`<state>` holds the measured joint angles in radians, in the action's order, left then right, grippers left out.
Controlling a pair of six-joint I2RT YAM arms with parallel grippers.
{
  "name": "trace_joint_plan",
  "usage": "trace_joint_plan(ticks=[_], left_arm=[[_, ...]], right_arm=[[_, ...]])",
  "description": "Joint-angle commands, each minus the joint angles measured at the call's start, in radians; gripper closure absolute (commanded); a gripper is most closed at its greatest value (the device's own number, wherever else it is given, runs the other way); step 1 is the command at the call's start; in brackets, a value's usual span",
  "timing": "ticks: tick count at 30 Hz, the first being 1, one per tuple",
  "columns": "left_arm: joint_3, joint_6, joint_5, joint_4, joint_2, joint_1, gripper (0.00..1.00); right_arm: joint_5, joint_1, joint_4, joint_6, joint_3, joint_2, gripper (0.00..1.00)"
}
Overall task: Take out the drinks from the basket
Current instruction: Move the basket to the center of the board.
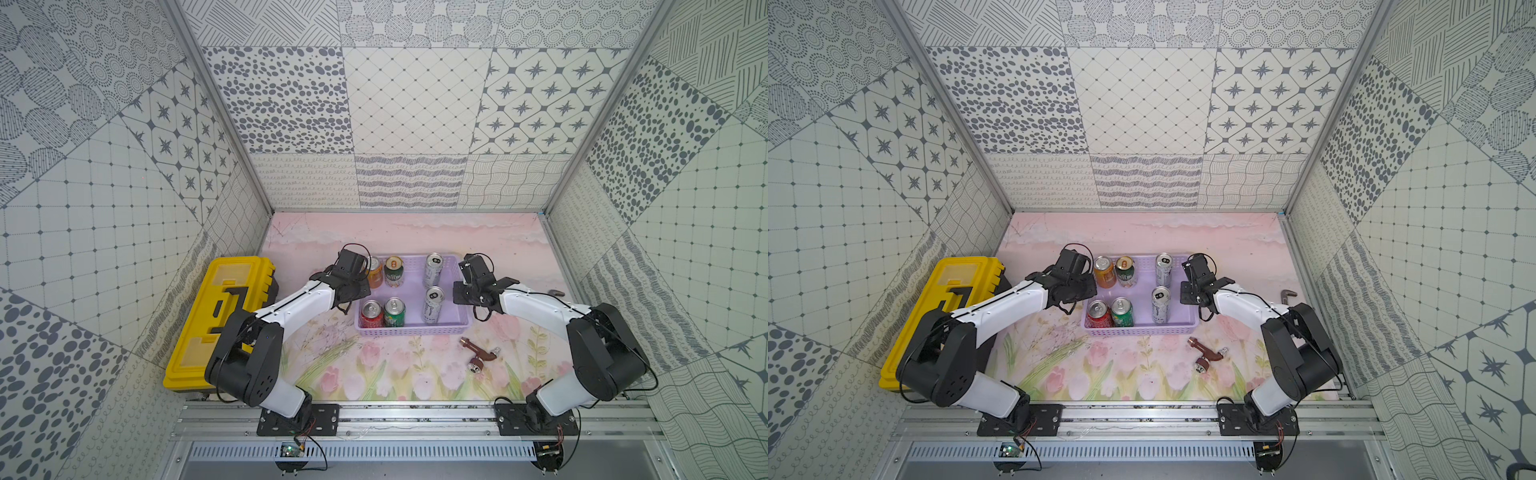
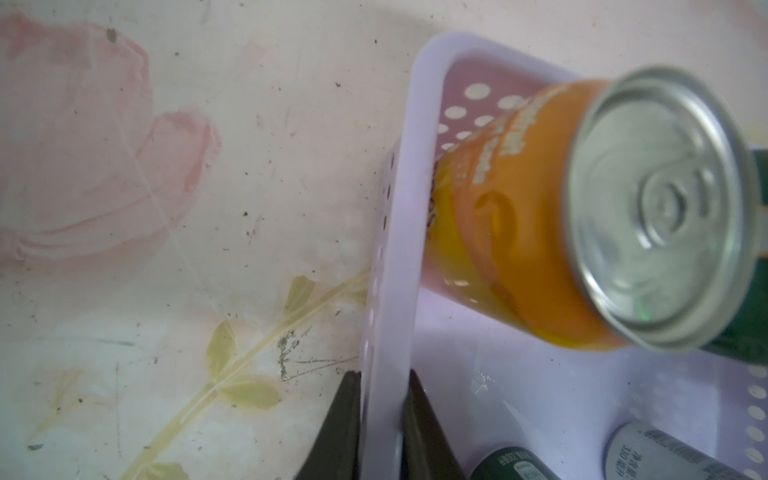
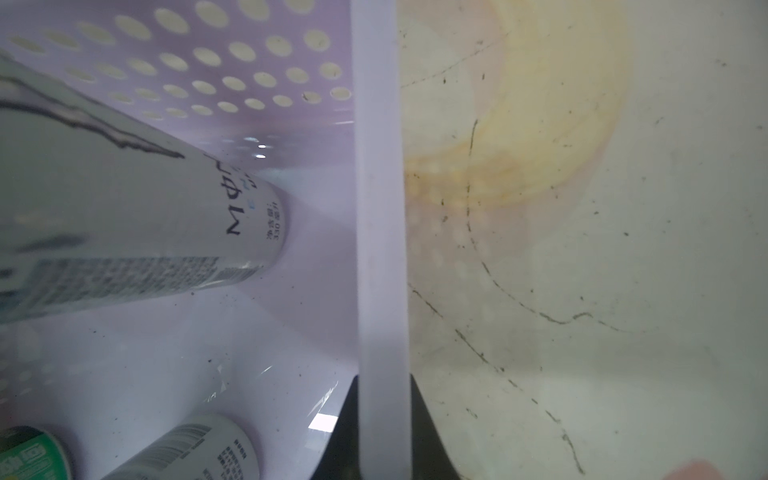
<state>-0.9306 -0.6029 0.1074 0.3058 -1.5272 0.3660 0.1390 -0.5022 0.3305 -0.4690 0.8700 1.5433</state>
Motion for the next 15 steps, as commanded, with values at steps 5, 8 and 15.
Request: trace_joint_plan(ticks=[5, 8, 15], left_arm=[[0.009, -0.147, 0.008, 0.084, 0.01, 0.008, 1.0], [-0.008, -0.151, 0.007, 0.095, 0.001, 0.008, 1.0], [-0.063, -0.139, 0.055, 0.115, 0.031, 0.009, 0.75]], right_arm=[[0.013, -0.019, 0.041, -0.111, -0.003, -0.01, 1.0], [0.022, -0.022, 0.038, -0.124, 0.0, -0.009, 1.0], [0.084, -0.021, 0.035, -0.125, 0.025, -0.045, 0.85]])
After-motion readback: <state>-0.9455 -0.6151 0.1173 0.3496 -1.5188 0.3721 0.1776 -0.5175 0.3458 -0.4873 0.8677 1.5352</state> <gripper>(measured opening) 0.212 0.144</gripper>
